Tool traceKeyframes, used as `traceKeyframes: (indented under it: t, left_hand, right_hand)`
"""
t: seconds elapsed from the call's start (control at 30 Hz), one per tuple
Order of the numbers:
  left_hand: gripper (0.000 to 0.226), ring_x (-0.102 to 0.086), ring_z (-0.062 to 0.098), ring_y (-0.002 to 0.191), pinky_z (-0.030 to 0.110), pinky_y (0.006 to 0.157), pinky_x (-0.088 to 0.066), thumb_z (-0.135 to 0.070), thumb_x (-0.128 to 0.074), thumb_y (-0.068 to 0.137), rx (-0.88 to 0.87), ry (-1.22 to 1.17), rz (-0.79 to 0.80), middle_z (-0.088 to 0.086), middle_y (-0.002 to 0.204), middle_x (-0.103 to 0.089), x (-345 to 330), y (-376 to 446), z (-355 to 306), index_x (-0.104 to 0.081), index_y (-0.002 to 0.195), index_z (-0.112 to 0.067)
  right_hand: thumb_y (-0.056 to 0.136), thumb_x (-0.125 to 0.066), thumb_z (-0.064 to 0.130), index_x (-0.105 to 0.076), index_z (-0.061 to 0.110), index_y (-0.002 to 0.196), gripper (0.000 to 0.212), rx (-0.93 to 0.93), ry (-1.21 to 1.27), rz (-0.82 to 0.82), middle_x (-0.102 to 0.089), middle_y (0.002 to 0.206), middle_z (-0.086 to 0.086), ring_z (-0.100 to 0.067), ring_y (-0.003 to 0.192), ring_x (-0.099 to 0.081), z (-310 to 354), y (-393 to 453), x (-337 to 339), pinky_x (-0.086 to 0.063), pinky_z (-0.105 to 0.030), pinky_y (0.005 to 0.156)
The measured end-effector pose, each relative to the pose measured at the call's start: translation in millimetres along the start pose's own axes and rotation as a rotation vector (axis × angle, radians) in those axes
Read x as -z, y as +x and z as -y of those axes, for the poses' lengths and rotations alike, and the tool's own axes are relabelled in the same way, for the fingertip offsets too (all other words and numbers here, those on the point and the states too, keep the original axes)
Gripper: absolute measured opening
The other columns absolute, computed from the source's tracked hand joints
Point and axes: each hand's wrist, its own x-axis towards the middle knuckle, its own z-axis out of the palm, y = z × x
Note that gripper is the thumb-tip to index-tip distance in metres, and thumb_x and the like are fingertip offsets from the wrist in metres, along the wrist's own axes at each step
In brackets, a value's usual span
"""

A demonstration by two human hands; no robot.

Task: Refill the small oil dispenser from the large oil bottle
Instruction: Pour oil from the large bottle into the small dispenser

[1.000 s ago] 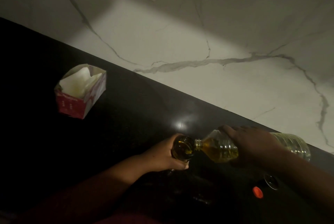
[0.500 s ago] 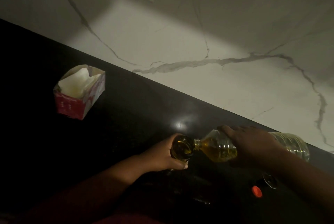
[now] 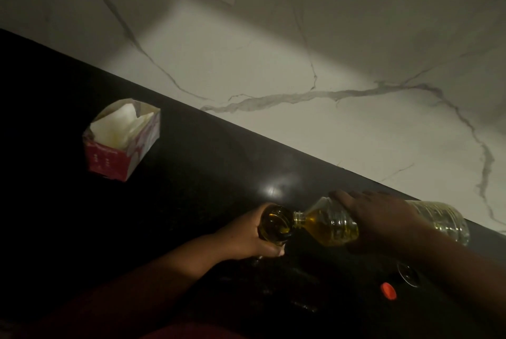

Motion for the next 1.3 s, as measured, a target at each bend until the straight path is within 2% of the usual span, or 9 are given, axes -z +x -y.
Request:
traceKeyframes:
  t: [0.2, 0.37, 0.7, 1.0, 1.3]
  left_hand:
    - [0.071, -0.059, -0.001, 0.113, 0.035, 0.103, -0.049, -0.027, -0.087, 0.064, -0.008, 0.014, -0.012, -0.014, 0.119, -0.064, -0.1, -0.2, -0.5, -0.047, 0.118, -0.049]
    - [0.073, -0.060, 0.000, 0.112, 0.036, 0.102, -0.050, -0.026, -0.087, 0.063, -0.014, 0.008, -0.017, -0.012, 0.119, -0.064, -0.4, 1.2, -0.1, -0.048, 0.122, -0.044]
    - [0.071, -0.060, 0.000, 0.112, 0.037, 0.102, -0.050, -0.028, -0.087, 0.063, -0.013, -0.002, -0.012, -0.013, 0.119, -0.064, -0.1, 0.0, -0.2, -0.046, 0.115, -0.054]
    - [0.069, -0.060, -0.002, 0.109, 0.032, 0.100, -0.050, -0.021, -0.087, 0.065, -0.016, -0.001, -0.019, -0.015, 0.115, -0.064, -0.6, -0.1, -1.2, -0.047, 0.112, -0.052]
    - [0.072, -0.059, -0.001, 0.113, 0.036, 0.102, -0.050, -0.027, -0.087, 0.063, -0.017, 0.008, -0.011, -0.015, 0.118, -0.063, 0.6, -0.6, -1.2, -0.045, 0.115, -0.054]
  right_hand:
    - [0.066, -0.063, 0.064, -0.021, 0.034, 0.138, 0.088, 0.001, -0.001, -0.018, -0.054, 0.126, 0.006, -0.019, 0.113, -0.054, -1.1, 1.8, -3.1, -0.045, -0.034, 0.092]
    - [0.065, -0.064, 0.064, -0.021, 0.035, 0.137, 0.089, 0.003, -0.009, -0.017, -0.054, 0.126, 0.007, -0.018, 0.113, -0.054, -1.7, 3.0, -2.8, -0.045, -0.034, 0.093]
    - [0.067, -0.065, 0.064, -0.019, 0.034, 0.139, 0.090, -0.002, -0.026, -0.002, -0.053, 0.128, 0.006, -0.018, 0.114, -0.054, 0.0, 2.8, -0.9, -0.045, -0.033, 0.092]
    - [0.068, -0.064, 0.063, -0.018, 0.035, 0.138, 0.088, -0.003, -0.020, -0.010, -0.053, 0.126, 0.007, -0.017, 0.113, -0.054, 0.7, 1.8, 0.1, -0.043, -0.032, 0.091]
    - [0.066, -0.064, 0.065, -0.019, 0.036, 0.137, 0.089, -0.009, -0.015, -0.010, -0.053, 0.125, 0.008, -0.017, 0.113, -0.054, 1.3, 1.8, -0.2, -0.045, -0.032, 0.090]
